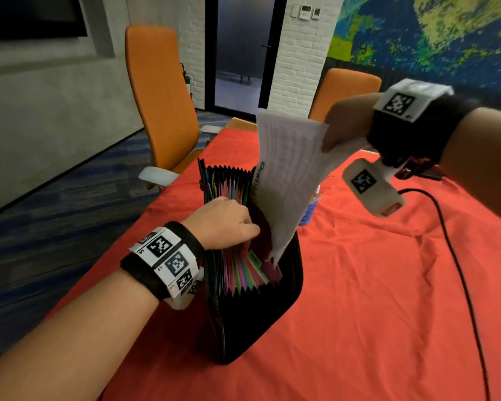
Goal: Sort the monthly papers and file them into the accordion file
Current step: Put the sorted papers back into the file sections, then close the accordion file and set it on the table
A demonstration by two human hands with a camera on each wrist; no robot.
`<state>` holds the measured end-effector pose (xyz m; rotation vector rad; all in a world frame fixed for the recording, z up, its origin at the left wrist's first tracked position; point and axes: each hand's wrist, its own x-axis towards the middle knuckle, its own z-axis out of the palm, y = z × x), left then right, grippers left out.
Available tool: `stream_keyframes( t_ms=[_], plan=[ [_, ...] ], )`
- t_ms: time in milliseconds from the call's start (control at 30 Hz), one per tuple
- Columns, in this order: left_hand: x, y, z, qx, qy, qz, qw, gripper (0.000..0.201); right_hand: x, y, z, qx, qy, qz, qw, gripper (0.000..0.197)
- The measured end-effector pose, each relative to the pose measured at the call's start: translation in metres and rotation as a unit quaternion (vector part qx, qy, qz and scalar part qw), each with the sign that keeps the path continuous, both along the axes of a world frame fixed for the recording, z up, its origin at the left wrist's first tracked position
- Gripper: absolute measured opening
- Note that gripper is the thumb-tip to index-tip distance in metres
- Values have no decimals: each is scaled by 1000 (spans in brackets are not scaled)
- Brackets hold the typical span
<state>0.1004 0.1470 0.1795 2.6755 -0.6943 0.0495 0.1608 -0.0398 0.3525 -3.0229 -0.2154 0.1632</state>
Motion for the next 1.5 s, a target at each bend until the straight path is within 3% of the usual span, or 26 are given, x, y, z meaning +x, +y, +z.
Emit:
stream_keyframes(
  t_ms=[133, 267, 367, 467, 533, 633, 800, 900, 967, 1133, 1267, 1400, 1433, 1500],
  plan=[
    [0, 0, 2, 21, 6, -3, 1000, 49, -3, 18, -31, -123, -41, 68, 989, 28],
    [4, 0, 1, 49, 30, -36, 998, 60, -4, 16, -42, -116, -65, 76, 988, 21],
    [2, -3, 3, 77, 51, -64, 994, 56, -7, 15, -39, -84, -84, 78, 990, 23],
    [0, -9, 7, 93, 44, -6, 995, 39, -16, 19, -48, -69, -79, 91, 990, 27],
    [-1, -11, 8, 79, 34, -6, 996, 42, -24, 23, -61, -60, -75, 90, 991, 26],
    [-2, -12, 10, 54, 25, -40, 997, 53, -35, 26, -95, -47, -51, 78, 995, 22],
    [-3, -12, 11, 55, 28, -41, 997, 42, -48, 19, -154, 12, 74, 98, 992, 20],
    [-3, -13, 10, 59, 29, -36, 997, 41, -43, 15, -156, -27, 75, 104, 991, 29],
    [-3, -14, 9, 64, 21, -35, 997, 42, -36, 18, -161, -40, 74, 111, 990, 23],
    [-4, -18, 8, 87, 19, -38, 995, 37, -34, 29, -182, -130, 161, 180, 962, 33],
    [-3, -15, 7, 82, 18, -26, 996, 37, -35, 13, -180, -142, 112, 205, 962, 25],
    [3, -14, 0, 65, 39, -32, 997, 42, -47, 6, -204, -149, 137, 237, 950, 36],
    [4, -14, -2, 68, 40, -32, 996, 43, -46, 2, -209, -120, 108, 224, 961, 35],
    [4, -14, -4, 44, 31, -30, 998, 46, -43, -15, -210, -23, -46, 169, 984, 38]
  ],
)
